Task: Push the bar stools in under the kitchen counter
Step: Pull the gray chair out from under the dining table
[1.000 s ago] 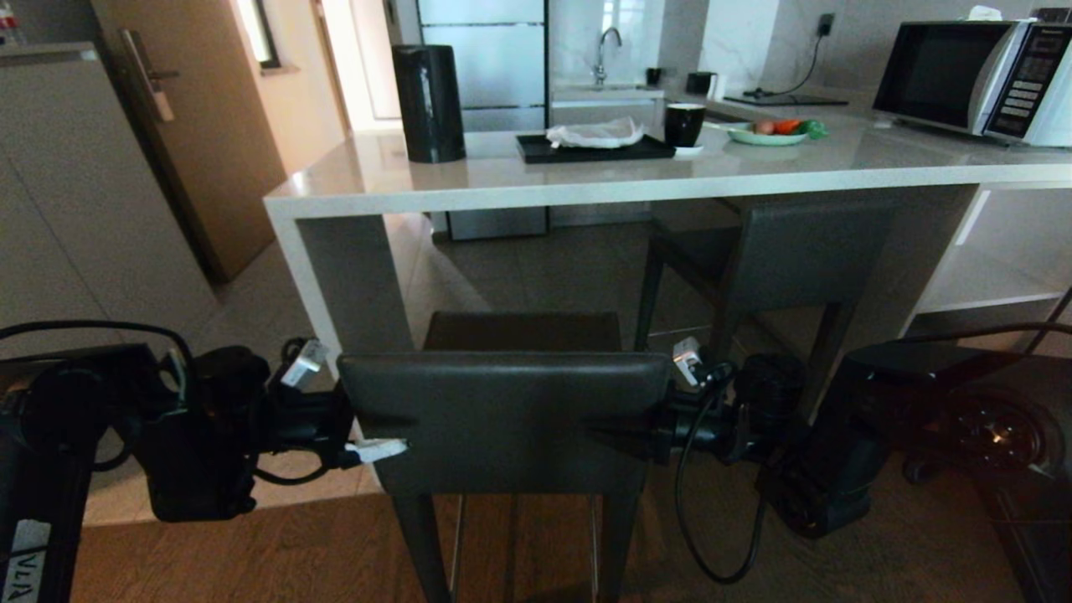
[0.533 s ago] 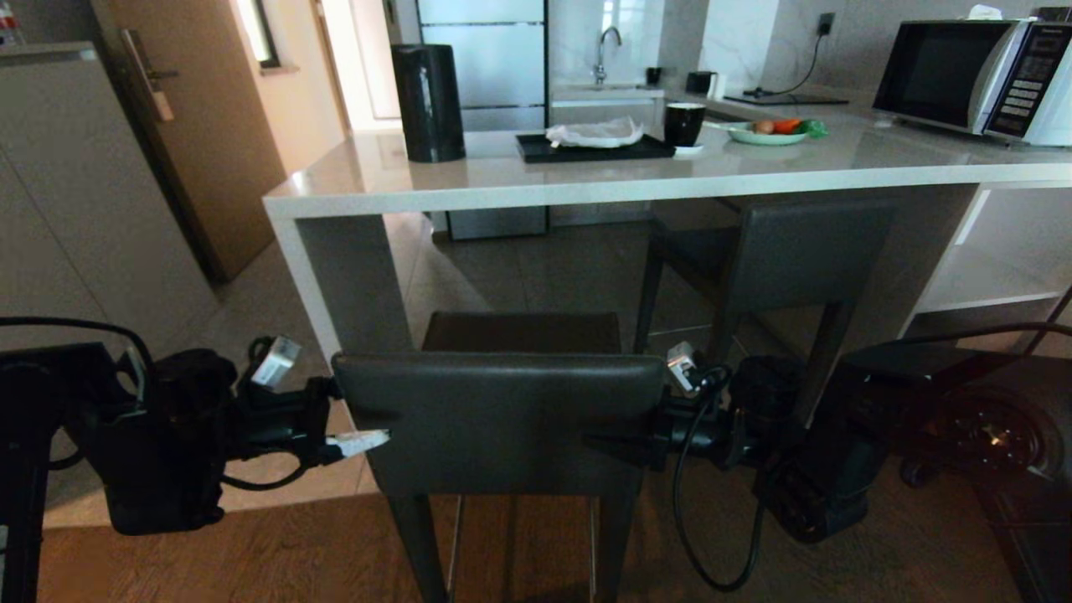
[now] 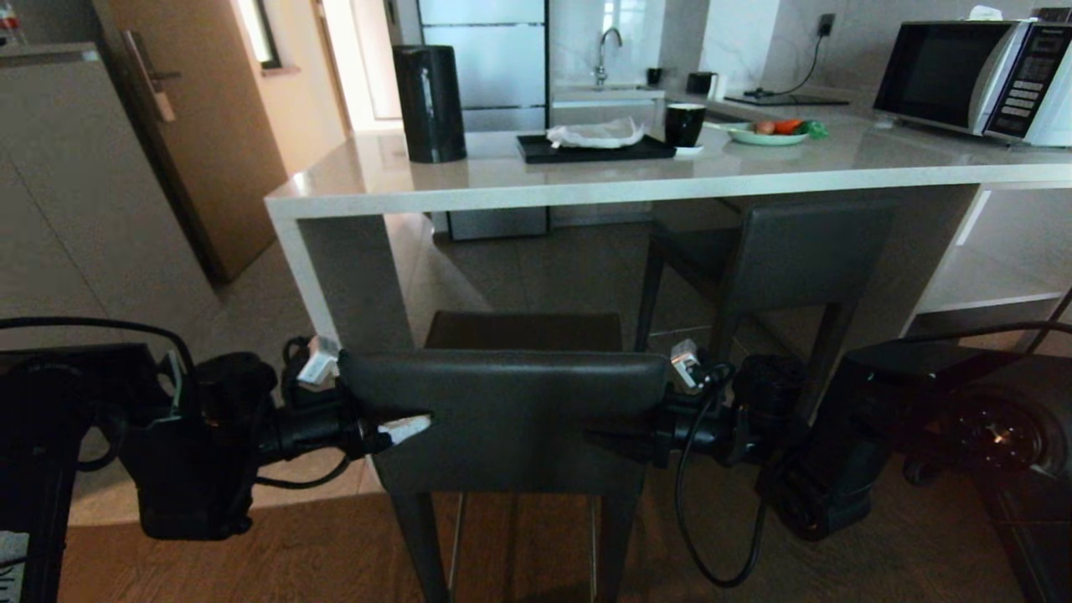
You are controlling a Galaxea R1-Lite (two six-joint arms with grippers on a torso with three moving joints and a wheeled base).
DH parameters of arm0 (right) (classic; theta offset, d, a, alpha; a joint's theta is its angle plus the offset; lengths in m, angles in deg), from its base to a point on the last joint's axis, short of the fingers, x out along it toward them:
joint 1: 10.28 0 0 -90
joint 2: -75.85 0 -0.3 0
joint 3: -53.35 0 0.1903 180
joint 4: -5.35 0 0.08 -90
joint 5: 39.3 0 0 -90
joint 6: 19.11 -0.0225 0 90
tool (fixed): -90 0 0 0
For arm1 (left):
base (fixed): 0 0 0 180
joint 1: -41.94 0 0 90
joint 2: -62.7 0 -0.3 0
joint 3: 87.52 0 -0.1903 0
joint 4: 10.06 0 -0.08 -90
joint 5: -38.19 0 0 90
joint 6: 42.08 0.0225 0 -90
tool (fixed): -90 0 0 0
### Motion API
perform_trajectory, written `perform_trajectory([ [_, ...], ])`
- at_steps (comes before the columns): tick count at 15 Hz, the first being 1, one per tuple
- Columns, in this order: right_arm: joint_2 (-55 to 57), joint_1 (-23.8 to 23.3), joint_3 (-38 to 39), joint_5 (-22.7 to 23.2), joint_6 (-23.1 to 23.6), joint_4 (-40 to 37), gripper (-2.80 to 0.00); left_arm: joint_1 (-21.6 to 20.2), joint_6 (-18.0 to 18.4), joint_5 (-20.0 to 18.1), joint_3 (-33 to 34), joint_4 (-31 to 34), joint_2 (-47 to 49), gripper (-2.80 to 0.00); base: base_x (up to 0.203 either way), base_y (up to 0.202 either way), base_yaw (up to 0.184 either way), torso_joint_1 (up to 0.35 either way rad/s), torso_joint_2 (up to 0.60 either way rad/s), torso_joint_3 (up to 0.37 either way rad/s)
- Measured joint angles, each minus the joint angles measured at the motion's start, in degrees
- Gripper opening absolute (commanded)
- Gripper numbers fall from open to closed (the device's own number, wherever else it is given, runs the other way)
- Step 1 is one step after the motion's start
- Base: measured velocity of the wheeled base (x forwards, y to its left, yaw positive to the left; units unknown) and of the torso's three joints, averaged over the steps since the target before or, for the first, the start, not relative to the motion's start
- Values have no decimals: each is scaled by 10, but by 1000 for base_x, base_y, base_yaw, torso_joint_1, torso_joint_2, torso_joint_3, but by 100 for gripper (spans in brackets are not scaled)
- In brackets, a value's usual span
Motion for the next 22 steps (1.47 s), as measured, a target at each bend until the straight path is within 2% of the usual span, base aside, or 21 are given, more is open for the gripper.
perform_trajectory([
  [4,2,-1,-3,0,-1,0,0,3,-1,5,-11,0,10,0,0,0,0,0,0,0],
  [8,4,-2,-3,-1,0,1,0,-3,0,-30,-20,2,20,0,-176,0,-3,9,4,0],
  [15,7,-2,-11,1,-2,0,0,-2,-2,-28,-28,3,22,0,-175,0,-4,1,0,4],
  [19,8,-1,-12,1,-2,0,0,-5,-5,-28,-53,3,25,0,0,0,0,0,0,0],
  [22,9,-2,-13,1,-2,0,0,-24,-13,-43,-75,2,30,0,0,0,0,0,0,0],
])
